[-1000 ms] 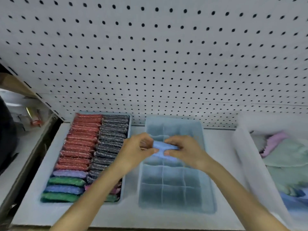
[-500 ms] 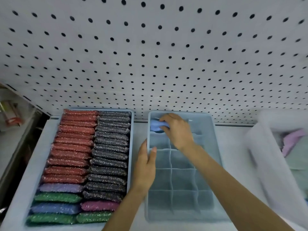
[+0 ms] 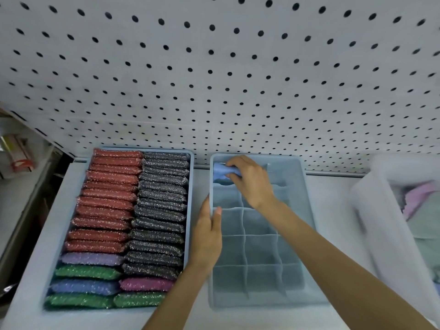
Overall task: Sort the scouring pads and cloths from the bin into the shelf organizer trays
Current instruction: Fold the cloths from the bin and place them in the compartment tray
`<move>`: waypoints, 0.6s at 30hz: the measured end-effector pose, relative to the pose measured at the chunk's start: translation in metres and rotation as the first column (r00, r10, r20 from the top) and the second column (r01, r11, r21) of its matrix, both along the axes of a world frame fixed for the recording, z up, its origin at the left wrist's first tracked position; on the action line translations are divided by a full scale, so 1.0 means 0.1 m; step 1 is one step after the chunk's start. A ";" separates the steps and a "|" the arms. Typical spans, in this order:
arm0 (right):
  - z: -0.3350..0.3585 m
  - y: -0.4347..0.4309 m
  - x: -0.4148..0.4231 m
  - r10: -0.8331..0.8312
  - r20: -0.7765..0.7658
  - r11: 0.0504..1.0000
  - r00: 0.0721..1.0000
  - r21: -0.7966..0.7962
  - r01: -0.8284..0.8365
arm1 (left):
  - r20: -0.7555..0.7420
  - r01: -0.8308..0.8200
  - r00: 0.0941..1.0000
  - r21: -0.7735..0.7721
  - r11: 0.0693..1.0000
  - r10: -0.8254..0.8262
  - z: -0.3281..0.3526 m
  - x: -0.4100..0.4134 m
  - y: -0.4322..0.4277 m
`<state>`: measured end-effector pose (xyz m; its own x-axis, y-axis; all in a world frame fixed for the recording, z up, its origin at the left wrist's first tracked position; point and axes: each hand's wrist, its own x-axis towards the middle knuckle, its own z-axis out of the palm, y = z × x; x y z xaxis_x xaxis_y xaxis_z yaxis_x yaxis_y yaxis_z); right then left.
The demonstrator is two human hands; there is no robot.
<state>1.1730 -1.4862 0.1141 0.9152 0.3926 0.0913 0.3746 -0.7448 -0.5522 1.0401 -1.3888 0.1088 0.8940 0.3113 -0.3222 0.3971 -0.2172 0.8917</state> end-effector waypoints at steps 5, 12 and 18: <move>-0.01 0.03 -0.04 0.080 0.021 0.996 0.997 -0.052 -0.079 | -0.013 0.010 1.000 0.021 1.000 -0.009 -0.02 0.01 0.00; 0.11 0.10 0.07 0.223 0.069 0.921 0.972 -0.342 -0.187 | 0.007 -0.001 1.000 0.000 1.000 0.001 -0.01 0.00 -0.03; 0.29 0.18 0.14 0.321 -0.080 0.729 0.944 -0.616 -0.300 | -0.009 0.000 1.000 -0.014 1.000 0.000 -0.02 0.00 -0.03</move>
<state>1.1865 -1.4684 0.1433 0.7331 0.6352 -0.2431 0.6540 -0.7565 -0.0044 1.0406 -1.3919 0.1067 0.8912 0.3065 -0.3345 0.4049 -0.2048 0.8911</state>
